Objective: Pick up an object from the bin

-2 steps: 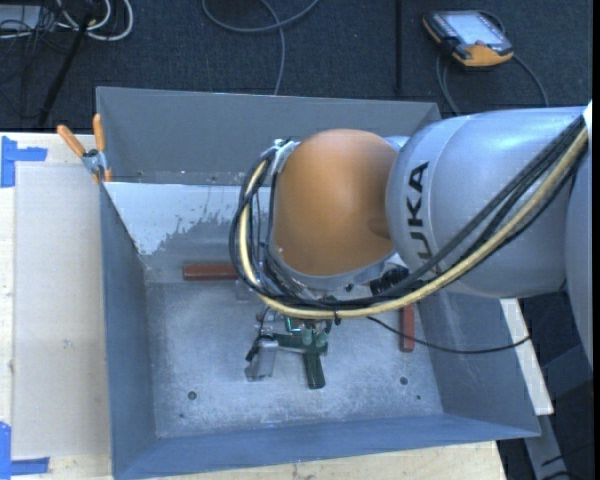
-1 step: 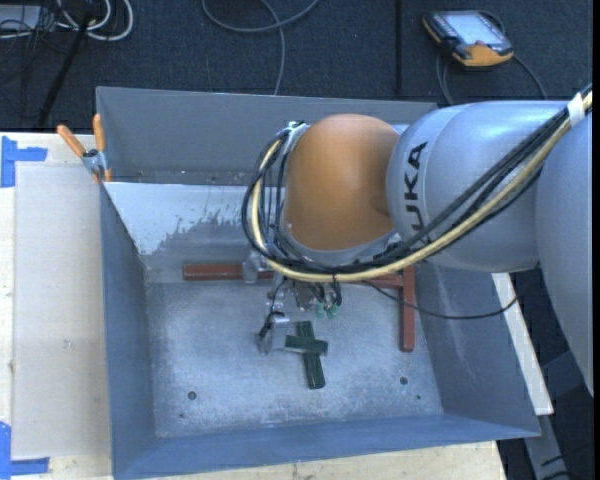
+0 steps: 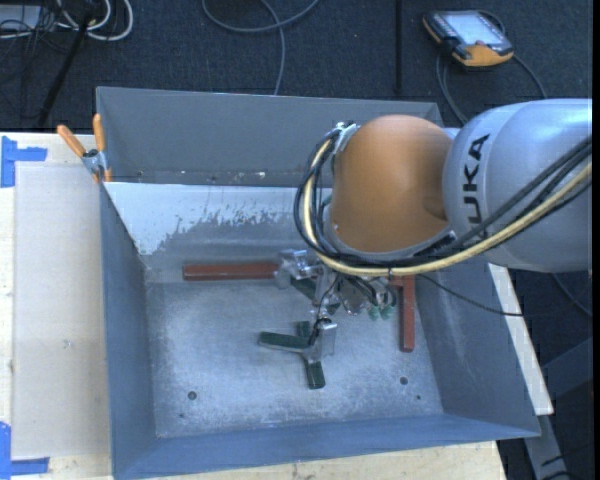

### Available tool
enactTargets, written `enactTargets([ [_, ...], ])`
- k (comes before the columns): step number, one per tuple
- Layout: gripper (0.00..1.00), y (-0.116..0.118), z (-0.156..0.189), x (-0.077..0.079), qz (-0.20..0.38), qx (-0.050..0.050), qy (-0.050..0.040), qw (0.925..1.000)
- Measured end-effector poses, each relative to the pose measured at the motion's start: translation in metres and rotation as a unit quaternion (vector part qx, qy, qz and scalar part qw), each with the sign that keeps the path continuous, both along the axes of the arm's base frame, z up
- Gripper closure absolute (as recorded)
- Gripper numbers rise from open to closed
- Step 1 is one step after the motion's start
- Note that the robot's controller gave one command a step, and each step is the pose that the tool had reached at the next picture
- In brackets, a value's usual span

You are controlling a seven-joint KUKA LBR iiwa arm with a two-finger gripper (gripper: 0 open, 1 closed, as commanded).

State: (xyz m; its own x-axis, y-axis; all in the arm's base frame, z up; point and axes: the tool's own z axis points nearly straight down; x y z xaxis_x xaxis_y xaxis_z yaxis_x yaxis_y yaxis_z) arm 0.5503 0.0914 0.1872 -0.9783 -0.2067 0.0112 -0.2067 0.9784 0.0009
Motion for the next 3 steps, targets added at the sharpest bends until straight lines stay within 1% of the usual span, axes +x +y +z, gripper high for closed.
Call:
enactTargets([
  [1, 0.00, -0.013, -0.033, 0.007, 0.038, 0.001, -0.0096, 0.9992],
  [2, 0.00, -0.040, -0.101, 0.009, 0.069, 0.001, -0.0065, 0.9976],
  [3, 1.00, -0.017, -0.117, 0.015, -0.039, 0.001, -0.0056, 0.9992],
])
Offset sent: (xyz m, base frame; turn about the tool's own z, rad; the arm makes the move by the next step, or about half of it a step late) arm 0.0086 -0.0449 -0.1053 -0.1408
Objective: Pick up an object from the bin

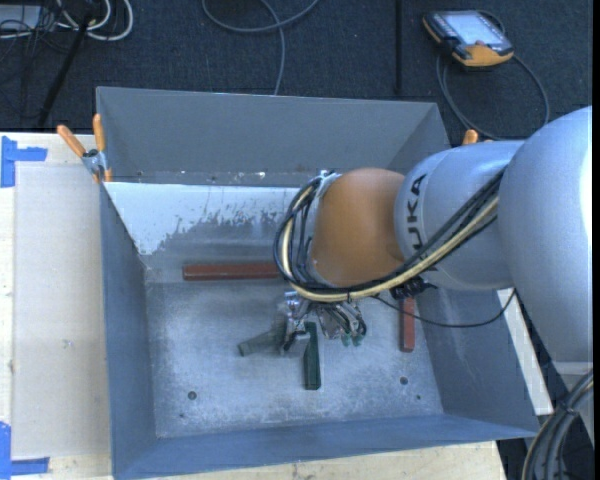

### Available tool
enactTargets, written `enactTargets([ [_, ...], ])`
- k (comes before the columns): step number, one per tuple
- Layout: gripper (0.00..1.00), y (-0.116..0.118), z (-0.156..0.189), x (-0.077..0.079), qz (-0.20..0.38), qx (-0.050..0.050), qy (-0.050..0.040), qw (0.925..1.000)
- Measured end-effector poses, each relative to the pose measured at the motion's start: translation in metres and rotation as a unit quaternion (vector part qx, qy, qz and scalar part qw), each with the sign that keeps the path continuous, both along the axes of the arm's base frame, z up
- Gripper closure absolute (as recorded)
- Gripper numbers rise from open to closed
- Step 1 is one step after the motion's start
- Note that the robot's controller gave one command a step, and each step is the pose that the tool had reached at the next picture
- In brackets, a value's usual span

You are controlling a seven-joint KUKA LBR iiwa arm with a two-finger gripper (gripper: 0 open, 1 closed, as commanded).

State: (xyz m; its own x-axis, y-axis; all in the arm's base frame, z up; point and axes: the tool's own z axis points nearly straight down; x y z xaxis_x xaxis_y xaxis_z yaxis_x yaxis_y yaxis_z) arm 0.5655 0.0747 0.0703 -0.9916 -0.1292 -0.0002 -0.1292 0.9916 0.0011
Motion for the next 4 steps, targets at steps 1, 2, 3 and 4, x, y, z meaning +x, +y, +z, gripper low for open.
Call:
enactTargets([
  [1, 0.00, -0.001, 0.000, 0.000, -0.001, 0.000, 0.0001, 1.0000],
  [2, 1.00, -0.001, 0.000, 0.000, -0.002, 0.000, 0.0003, 1.0000],
  [3, 1.00, -0.001, 0.000, 0.000, -0.003, 0.000, 0.0003, 1.0000],
  [4, 1.00, 0.006, 0.045, 0.005, 0.002, -0.001, 0.0038, 1.0000],
])
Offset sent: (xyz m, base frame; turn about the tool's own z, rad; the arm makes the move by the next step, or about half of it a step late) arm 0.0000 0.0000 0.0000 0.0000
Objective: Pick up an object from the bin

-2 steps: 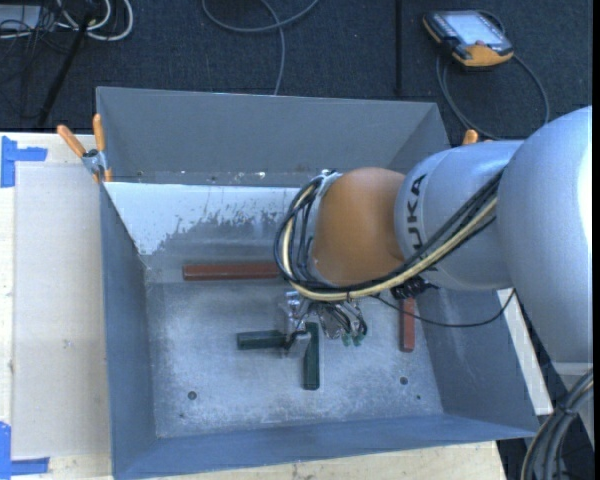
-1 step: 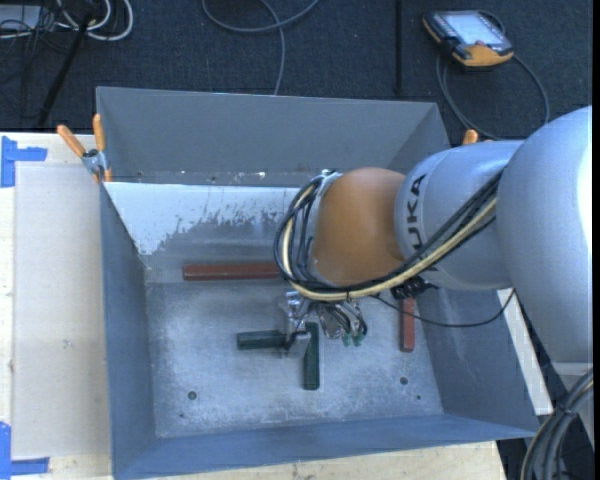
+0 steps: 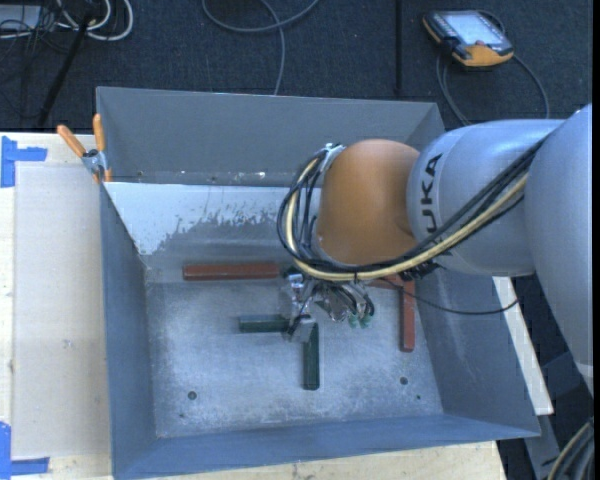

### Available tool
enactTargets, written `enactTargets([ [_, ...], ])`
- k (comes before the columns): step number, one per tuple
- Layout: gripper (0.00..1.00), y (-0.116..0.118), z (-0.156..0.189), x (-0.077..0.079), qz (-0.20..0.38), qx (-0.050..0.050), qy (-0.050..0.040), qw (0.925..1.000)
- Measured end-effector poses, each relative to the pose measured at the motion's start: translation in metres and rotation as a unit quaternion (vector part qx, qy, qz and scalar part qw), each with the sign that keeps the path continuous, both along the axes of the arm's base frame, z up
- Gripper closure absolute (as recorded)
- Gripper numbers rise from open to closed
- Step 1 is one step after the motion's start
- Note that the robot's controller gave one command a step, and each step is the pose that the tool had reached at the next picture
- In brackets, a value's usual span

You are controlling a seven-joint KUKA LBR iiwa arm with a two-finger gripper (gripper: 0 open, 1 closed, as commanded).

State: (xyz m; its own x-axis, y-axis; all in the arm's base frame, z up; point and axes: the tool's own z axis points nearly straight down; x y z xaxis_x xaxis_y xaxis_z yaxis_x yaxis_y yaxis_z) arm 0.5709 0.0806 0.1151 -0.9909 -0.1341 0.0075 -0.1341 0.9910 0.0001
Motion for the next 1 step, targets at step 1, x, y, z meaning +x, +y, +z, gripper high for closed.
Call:
enactTargets([
  [1, 1.00, -0.0089, 0.0936, 0.0088, 0.000, 0.001, -0.0038, 1.0000],
])
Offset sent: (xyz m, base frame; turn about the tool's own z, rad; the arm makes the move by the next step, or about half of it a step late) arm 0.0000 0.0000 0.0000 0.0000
